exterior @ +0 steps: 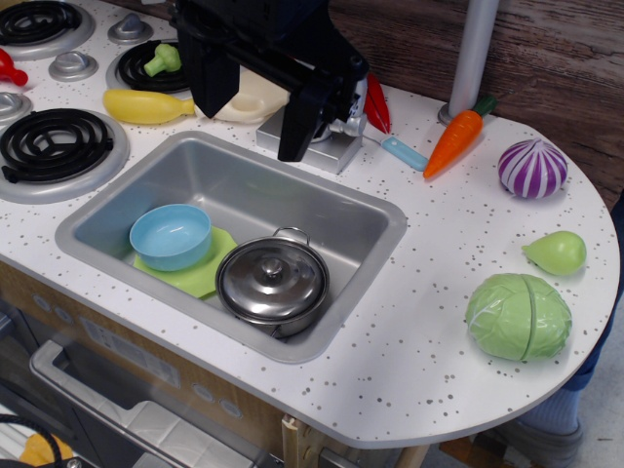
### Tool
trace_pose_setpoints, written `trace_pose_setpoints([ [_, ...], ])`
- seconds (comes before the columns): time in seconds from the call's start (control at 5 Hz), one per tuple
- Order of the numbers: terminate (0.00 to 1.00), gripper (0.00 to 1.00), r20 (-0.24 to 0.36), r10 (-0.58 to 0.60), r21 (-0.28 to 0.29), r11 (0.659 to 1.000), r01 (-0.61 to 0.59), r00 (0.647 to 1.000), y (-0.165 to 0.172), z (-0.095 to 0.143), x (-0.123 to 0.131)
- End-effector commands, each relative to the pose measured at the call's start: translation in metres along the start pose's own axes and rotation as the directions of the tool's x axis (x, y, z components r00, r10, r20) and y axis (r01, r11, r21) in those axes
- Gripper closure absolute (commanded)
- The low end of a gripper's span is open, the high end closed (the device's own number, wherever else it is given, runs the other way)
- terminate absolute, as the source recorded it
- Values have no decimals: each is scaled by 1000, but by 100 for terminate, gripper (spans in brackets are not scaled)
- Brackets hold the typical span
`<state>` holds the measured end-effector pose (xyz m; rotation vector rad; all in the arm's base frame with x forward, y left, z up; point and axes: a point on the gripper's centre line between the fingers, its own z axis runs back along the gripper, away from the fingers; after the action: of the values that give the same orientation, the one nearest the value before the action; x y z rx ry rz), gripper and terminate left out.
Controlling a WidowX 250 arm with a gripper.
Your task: Take lid off pot or pan
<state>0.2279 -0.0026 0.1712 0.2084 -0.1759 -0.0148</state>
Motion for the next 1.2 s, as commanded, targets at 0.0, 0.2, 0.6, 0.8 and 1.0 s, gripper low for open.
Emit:
trace_pose_setpoints([
  [0.0, 0, 0, 0, 0, 0, 1000, 0, 1000, 0, 0, 0],
  [0.2, 0, 0, 10, 16, -15, 1000, -16, 1000, 14, -29, 22],
  [0.6, 0, 0, 21, 50, -93, 995, -48, 999, 39, -123, 39],
  [0.8, 0, 0, 105, 49, -83, 996, -40, 993, 43, -160, 38],
  [1.0, 0, 0, 176, 80, -86, 994, -65, 981, 41, -184, 34],
])
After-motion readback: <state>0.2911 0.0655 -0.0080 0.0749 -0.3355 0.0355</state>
